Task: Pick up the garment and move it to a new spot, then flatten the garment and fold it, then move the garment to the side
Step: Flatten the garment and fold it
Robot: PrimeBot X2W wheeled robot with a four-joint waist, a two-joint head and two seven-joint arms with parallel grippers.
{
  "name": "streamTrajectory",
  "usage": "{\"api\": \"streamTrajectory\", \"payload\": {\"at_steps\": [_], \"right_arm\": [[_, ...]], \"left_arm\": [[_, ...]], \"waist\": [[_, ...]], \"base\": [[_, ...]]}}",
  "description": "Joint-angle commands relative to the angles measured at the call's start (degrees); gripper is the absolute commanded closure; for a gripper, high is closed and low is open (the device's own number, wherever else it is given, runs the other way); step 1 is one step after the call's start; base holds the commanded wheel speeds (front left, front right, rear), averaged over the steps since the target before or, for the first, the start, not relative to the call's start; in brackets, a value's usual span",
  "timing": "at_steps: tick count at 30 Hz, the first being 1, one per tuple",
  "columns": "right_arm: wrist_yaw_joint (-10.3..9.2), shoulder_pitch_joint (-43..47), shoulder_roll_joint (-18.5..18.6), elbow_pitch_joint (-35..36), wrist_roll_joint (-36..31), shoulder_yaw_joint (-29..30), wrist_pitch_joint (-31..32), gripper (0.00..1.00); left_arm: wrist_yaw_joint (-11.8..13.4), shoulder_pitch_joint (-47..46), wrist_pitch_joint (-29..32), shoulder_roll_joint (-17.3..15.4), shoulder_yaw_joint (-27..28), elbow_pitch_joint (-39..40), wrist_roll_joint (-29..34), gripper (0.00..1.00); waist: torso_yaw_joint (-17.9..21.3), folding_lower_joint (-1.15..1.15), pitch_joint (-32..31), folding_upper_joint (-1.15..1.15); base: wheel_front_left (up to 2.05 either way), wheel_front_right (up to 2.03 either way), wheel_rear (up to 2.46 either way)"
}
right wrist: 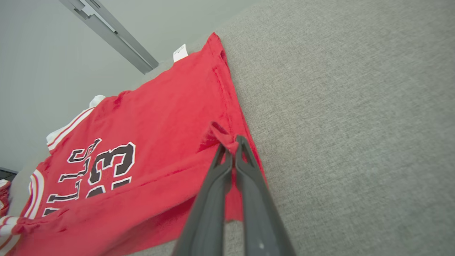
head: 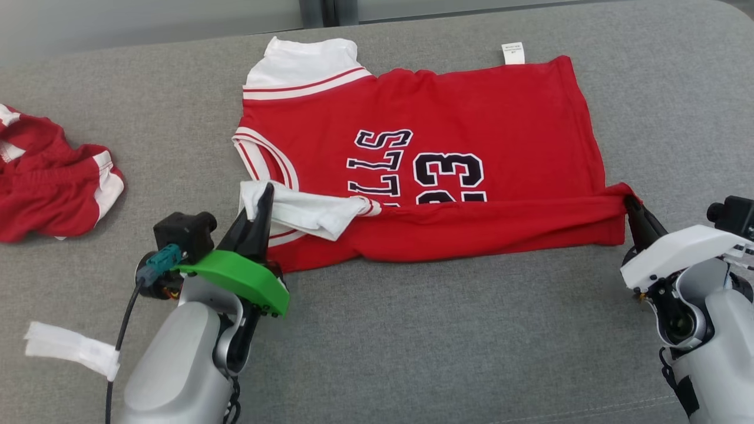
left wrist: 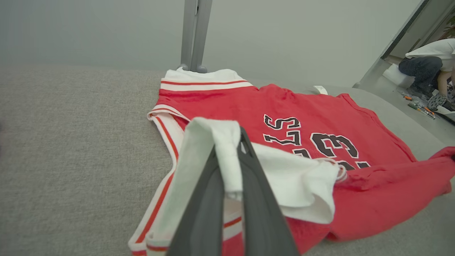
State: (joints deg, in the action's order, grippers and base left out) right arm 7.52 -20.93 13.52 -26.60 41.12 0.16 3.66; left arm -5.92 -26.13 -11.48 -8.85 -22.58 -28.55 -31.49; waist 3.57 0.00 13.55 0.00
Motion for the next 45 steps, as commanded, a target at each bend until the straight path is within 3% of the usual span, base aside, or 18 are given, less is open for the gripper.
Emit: {"api": "streamTrajectory", "payload": {"at_steps": [1,2,3,8,14,23,31,32,33,34,35,36,45], "right_arm": [[-0.06,-1.3,0.1,-1.0,-0.6,-0.5,-1.1,0.62],[-0.06,-2.1,-0.1,-1.7,-0.4,-1.1,-1.8,0.0],[-0.06,-2.5,-0.1,-2.5,-0.2,-1.5,-2.4,0.0],[-0.06,-2.6,1.1,-4.4,0.0,-4.1,-7.5,0.0],[-0.06,1.3,4.4,-3.0,0.6,-8.2,-12.8,0.0],[-0.06,3.6,5.9,-4.8,1.6,-11.8,-13.8,0.0],[-0.06,-1.6,4.7,-12.2,-0.1,-15.1,-12.8,0.0],[-0.06,-2.1,4.4,-13.2,-0.1,-15.5,-12.7,0.0],[-0.06,-2.7,4.1,-14.4,0.3,-16.0,-12.5,0.04],[-0.06,-3.1,4.0,-15.1,0.6,-16.3,-12.7,0.5],[-0.06,-3.5,4.0,-16.0,0.9,-16.8,-12.9,0.85],[-0.06,-3.8,3.8,-16.7,1.2,-17.1,-13.2,1.0],[-0.06,-3.5,3.7,-17.9,4.5,-20.5,-16.8,1.0]], "left_arm": [[-0.1,-1.9,-0.5,0.0,0.0,-1.6,0.3,1.0],[-0.3,-3.0,-1.0,0.0,-0.2,-3.0,0.7,0.38],[-0.4,-3.7,-1.5,0.2,0.0,-4.0,0.8,0.0],[-0.6,-4.9,-3.4,1.2,1.1,-8.0,0.8,0.0],[-0.8,0.4,-3.7,1.0,3.0,-7.8,1.8,0.0],[-0.8,7.5,-3.7,1.2,5.6,-7.8,3.7,0.0],[-1.2,4.4,-3.6,2.0,4.3,-14.3,4.3,0.0],[-1.2,3.9,-3.6,2.3,3.9,-15.1,4.1,0.06],[-1.3,3.1,-3.6,2.5,3.4,-15.8,3.8,0.53],[-1.4,2.7,-3.5,2.7,3.0,-16.3,3.6,1.0],[-1.5,2.2,-3.6,2.8,2.8,-16.9,3.4,1.0],[-1.5,1.9,-3.6,2.8,2.7,-17.3,3.3,1.0],[-1.6,4.0,-3.6,2.3,4.0,-14.6,1.9,1.0]], "waist": [[0.2,0.0,0.2,0.0],[0.2,0.0,0.3,0.0],[0.3,0.0,0.2,0.0],[0.0,0.0,-0.5,0.0],[-0.5,0.0,-1.9,0.0],[-0.5,0.0,-1.5,0.0],[-0.5,0.0,-0.5,0.0],[-0.5,0.0,-0.4,0.0],[-0.6,0.0,-0.3,0.0],[-0.6,0.0,-0.3,0.0],[-0.7,0.0,-0.3,0.0],[-0.6,0.0,-0.4,0.0],[-0.8,0.0,-3.9,0.0]], "base": [[0.0,0.0,0.0],[0.0,0.0,0.0],[0.0,0.0,0.0],[0.0,0.0,0.0],[0.0,0.0,0.0],[0.0,0.0,0.0],[0.0,0.0,0.0],[0.0,0.0,0.0],[0.0,0.0,0.0],[0.0,0.0,0.0],[0.0,0.0,0.0],[0.0,0.0,0.0],[0.0,0.0,0.0]]}}
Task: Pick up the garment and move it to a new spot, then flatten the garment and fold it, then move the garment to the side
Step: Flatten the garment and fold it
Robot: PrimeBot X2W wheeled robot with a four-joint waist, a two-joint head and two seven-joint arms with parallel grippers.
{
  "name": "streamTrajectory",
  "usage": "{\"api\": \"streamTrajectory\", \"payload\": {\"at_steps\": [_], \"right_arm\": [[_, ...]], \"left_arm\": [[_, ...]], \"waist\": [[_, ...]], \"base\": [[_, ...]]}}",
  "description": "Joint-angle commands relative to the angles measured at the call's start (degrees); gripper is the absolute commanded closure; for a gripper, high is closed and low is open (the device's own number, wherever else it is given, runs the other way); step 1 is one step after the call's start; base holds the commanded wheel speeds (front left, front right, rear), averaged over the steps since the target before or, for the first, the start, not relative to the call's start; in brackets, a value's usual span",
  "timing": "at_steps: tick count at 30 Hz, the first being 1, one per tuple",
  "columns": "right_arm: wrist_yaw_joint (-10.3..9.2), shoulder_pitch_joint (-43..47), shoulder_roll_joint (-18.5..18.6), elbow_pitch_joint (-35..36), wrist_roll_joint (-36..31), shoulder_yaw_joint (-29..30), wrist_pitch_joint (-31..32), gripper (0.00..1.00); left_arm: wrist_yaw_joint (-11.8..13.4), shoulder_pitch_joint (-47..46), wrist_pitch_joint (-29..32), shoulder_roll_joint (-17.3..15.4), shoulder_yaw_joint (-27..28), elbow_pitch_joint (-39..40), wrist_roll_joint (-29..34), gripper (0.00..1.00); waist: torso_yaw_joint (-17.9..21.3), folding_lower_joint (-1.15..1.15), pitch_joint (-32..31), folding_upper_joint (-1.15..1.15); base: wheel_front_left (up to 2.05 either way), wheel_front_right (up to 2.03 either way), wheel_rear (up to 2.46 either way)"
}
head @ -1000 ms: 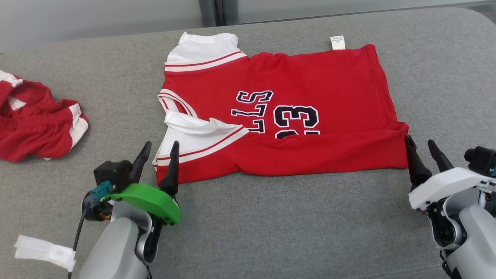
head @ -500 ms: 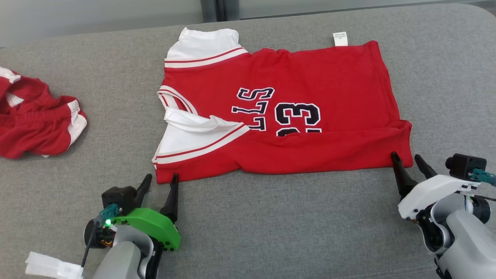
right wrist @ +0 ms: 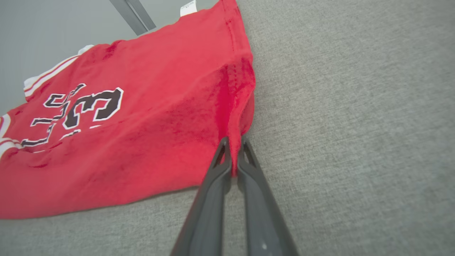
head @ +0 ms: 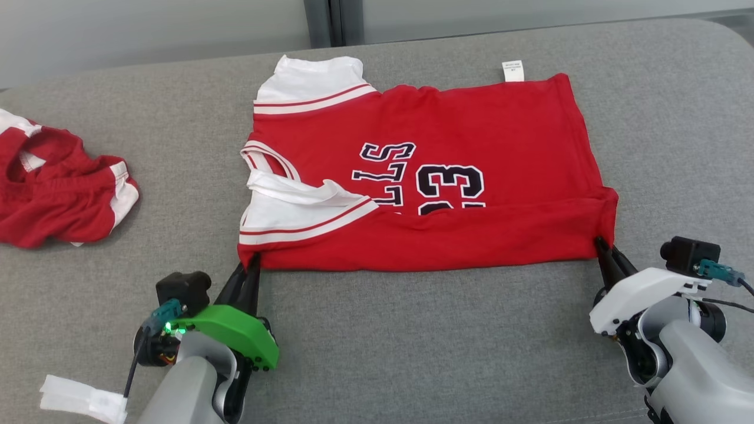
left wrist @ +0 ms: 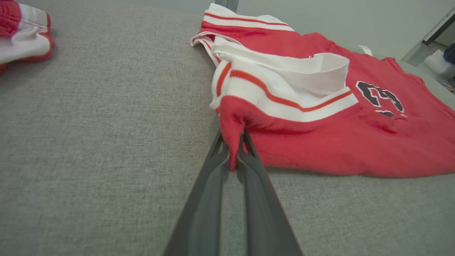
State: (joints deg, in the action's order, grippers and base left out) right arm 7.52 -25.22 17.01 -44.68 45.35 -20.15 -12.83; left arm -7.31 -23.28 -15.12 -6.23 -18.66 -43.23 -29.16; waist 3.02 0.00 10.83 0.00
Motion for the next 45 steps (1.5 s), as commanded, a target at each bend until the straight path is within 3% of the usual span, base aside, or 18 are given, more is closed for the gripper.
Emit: {"api": "streamTrajectory", "payload": {"at_steps": [1,7,11,19,20,21,22,28,37,45], "right_arm": [[-0.06,1.4,0.5,0.6,0.8,-0.3,-0.7,1.0],[-0.07,7.3,3.3,5.8,3.1,-1.0,-1.4,1.0],[-0.09,13.2,5.2,10.0,4.5,0.6,-1.4,1.0],[-0.08,22.0,3.7,15.5,4.3,4.6,1.5,1.0],[-0.08,22.4,3.4,15.7,3.8,5.1,1.7,0.64],[-0.09,22.6,2.7,16.0,3.5,5.7,1.9,0.0],[-0.08,22.7,2.3,16.1,3.0,6.1,2.0,0.0],[-0.07,21.8,0.8,19.1,-2.9,10.5,-0.6,0.0],[-0.06,22.3,-2.8,28.4,-14.5,15.1,-2.4,0.0],[-0.07,24.5,-5.7,37.5,-23.9,17.1,-2.4,0.0]], "left_arm": [[-0.2,1.9,0.0,-0.4,0.3,1.0,-0.5,1.0],[-0.2,9.8,0.0,-1.2,2.8,7.4,-1.1,1.0],[1.3,16.9,0.0,-0.8,5.0,12.3,-1.1,1.0],[2.1,23.8,0.0,0.7,4.4,15.8,-0.4,1.0],[2.4,23.9,0.0,0.8,4.5,15.8,-0.3,0.85],[2.5,24.1,0.0,1.0,4.5,15.8,-0.2,0.29],[2.6,24.1,0.0,1.1,4.5,15.9,0.0,0.0],[3.3,22.8,0.0,1.3,6.5,19.7,3.3,0.0],[4.4,21.1,0.0,0.7,12.7,28.8,8.5,0.0],[5.2,20.3,0.0,0.5,15.7,31.9,13.7,0.0]], "waist": [[-0.4,0.0,-1.7,0.0],[-0.3,0.0,-5.0,0.0],[-0.3,0.0,-6.3,0.0],[-0.7,0.0,-6.8,0.0],[-0.8,0.0,-6.9,0.0],[-0.8,0.0,-7.0,0.0],[-0.8,0.0,-7.1,0.0],[-0.9,0.0,-7.9,0.0],[-0.8,0.0,-9.4,0.0],[-1.0,0.0,-10.1,0.0]], "base": [[0.0,0.0,0.0],[0.0,0.0,0.0],[0.0,0.0,0.0],[0.0,0.0,0.0],[0.0,0.0,0.0],[0.0,0.0,0.0],[0.0,0.0,0.0],[0.0,0.0,0.0],[0.0,0.0,0.0],[0.0,0.0,0.0]]}}
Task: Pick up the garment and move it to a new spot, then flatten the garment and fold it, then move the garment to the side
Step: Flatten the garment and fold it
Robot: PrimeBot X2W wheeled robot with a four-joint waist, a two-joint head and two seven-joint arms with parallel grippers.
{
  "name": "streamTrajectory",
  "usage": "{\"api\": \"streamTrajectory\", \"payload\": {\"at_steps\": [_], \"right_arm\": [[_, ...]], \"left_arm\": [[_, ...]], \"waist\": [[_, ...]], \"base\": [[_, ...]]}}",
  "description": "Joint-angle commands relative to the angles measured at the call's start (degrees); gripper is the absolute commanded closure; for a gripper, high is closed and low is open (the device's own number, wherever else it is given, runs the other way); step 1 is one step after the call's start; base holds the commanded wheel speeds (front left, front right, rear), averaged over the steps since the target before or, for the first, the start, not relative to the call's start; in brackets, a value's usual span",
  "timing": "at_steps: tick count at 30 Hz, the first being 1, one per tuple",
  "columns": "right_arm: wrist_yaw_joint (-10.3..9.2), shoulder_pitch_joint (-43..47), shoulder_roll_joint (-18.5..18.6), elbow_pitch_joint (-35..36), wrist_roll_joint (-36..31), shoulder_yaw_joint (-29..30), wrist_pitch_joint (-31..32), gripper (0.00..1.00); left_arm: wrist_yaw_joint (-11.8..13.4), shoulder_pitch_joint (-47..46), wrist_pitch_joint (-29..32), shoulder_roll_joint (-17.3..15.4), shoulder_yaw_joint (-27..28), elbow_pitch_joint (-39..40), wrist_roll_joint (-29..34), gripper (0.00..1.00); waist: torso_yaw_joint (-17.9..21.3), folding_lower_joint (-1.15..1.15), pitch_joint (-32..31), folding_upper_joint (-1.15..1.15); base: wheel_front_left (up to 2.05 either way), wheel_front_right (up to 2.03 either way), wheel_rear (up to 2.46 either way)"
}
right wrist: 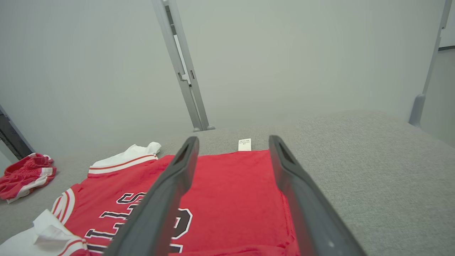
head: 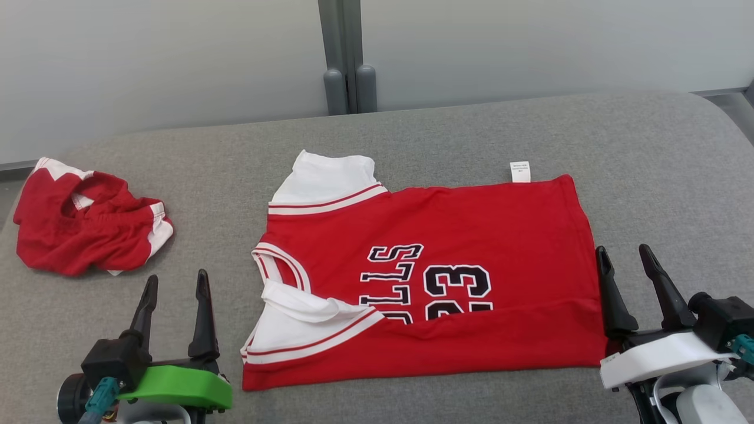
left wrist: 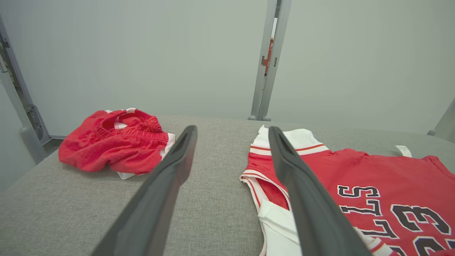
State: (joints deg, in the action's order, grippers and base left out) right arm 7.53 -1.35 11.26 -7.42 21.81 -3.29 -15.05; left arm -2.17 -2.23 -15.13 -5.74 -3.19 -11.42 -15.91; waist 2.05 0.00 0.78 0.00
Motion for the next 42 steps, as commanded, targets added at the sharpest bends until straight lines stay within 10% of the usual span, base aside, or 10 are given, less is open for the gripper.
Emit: {"api": "streamTrajectory", "payload": {"at_steps": [1,30,42], "right_arm": [[-0.08,1.0,-0.3,0.9,-0.8,0.5,-0.1,0.0],[-0.08,4.6,-3.3,2.2,-5.1,2.5,-0.2,0.0],[-0.08,-10.6,2.1,-4.3,-5.6,1.4,0.2,0.0]], "left_arm": [[-0.1,-0.6,0.0,0.2,0.5,0.1,0.7,0.0],[-4.4,2.5,0.0,2.2,5.3,-1.0,4.4,0.0],[-5.3,-15.1,0.2,-3.1,1.1,-5.1,5.2,0.0]], "waist": [[-0.1,0.0,-0.2,0.0],[-0.7,0.0,0.5,0.0],[1.0,0.0,7.4,0.0]], "base": [[0.0,0.0,0.0],[0.0,0.0,0.0],[0.0,0.0,0.0]]}}
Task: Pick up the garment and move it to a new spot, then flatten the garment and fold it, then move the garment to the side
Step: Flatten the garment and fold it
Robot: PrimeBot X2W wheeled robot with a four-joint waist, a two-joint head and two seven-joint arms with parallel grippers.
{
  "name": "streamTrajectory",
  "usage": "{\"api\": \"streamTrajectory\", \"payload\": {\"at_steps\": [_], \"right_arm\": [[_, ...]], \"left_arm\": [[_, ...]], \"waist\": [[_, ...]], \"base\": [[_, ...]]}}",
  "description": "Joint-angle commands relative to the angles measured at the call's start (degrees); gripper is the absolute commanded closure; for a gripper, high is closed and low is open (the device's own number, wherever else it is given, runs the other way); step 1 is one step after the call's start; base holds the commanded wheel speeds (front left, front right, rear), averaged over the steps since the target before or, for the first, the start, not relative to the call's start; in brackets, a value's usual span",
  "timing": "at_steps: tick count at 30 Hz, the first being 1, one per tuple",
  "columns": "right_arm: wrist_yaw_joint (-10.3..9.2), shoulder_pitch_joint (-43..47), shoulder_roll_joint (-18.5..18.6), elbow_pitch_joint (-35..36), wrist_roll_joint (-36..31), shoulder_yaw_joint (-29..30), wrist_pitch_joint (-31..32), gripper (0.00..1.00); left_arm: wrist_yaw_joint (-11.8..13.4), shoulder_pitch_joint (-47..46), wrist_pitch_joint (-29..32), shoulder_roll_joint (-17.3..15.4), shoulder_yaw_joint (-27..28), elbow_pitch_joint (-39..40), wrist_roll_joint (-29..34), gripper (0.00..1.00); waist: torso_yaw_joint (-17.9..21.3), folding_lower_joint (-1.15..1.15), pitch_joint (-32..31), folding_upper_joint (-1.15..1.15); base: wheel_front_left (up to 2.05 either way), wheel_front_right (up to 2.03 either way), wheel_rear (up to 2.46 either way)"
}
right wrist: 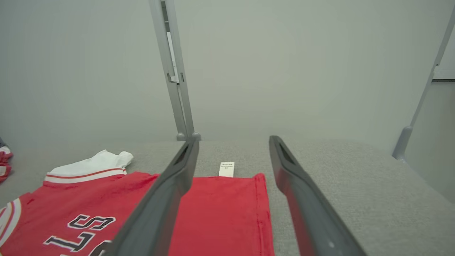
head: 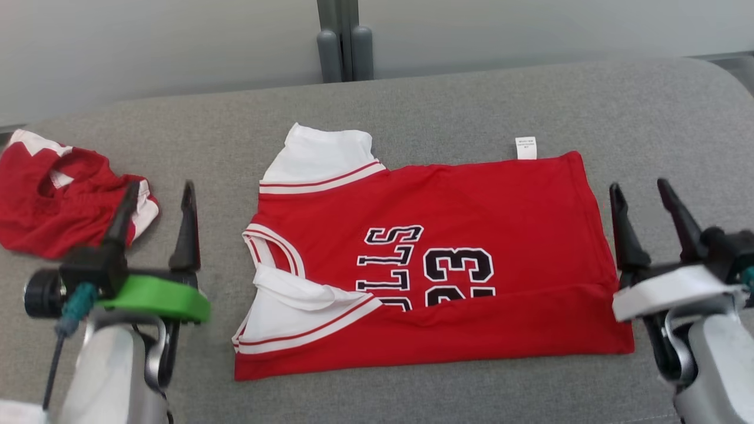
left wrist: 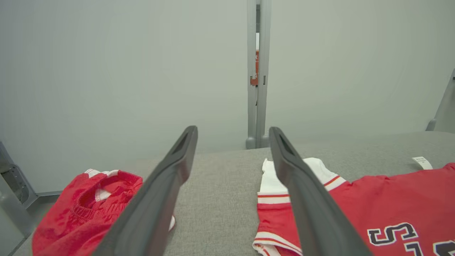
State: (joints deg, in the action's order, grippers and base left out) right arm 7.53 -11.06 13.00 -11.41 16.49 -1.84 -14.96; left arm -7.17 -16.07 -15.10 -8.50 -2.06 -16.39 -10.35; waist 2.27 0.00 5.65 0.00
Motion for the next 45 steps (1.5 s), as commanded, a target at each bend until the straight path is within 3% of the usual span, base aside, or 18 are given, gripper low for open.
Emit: {"api": "streamTrajectory", "payload": {"at_steps": [1,4,9,17,27,36,45], "right_arm": [[-0.08,-3.4,1.1,-1.6,-0.2,-0.3,0.8,0.0],[-0.08,-10.3,3.1,-5.2,0.1,-0.9,3.5,0.0],[-0.09,-21.7,6.0,-12.0,0.3,-4.6,8.3,0.0],[-0.09,-36.4,6.4,-23.6,3.7,-12.8,12.2,0.0],[-0.09,-47.3,3.4,-36.0,10.8,-21.7,16.6,0.0],[-0.09,-51.6,2.6,-39.8,16.8,-28.8,16.1,0.0],[-0.04,-52.6,3.5,-41.4,22.2,-35.2,16.7,0.0]], "left_arm": [[-0.3,-4.2,0.7,-1.1,-0.9,-0.9,-0.8,0.0],[-0.4,-12.1,3.1,-3.6,-4.1,-2.4,-2.0,0.0],[-0.3,-25.2,10.5,-8.2,-13.2,-6.9,-9.6,0.0],[-0.3,-40.8,17.7,-14.1,-24.5,-16.3,-18.7,0.0],[-0.3,-50.8,23.7,-16.3,-34.5,-26.7,-27.4,0.0],[-0.3,-55.2,25.5,-17.5,-40.6,-33.5,-30.6,0.0],[-0.3,-55.7,26.6,-16.7,-44.5,-35.9,-34.5,0.0]], "waist": [[1.0,0.0,3.8,0.0],[1.7,0.0,7.7,0.0],[3.4,0.0,14.5,0.0],[7.9,0.0,23.5,0.0],[11.3,0.0,28.2,0.0],[12.3,0.0,28.9,0.0],[11.1,0.0,27.7,0.0]], "base": [[0.0,0.0,0.0],[0.0,0.0,0.0],[0.0,0.0,0.0],[0.0,0.0,0.0],[0.0,0.0,0.0],[0.0,0.0,0.0],[0.0,0.0,0.0]]}}
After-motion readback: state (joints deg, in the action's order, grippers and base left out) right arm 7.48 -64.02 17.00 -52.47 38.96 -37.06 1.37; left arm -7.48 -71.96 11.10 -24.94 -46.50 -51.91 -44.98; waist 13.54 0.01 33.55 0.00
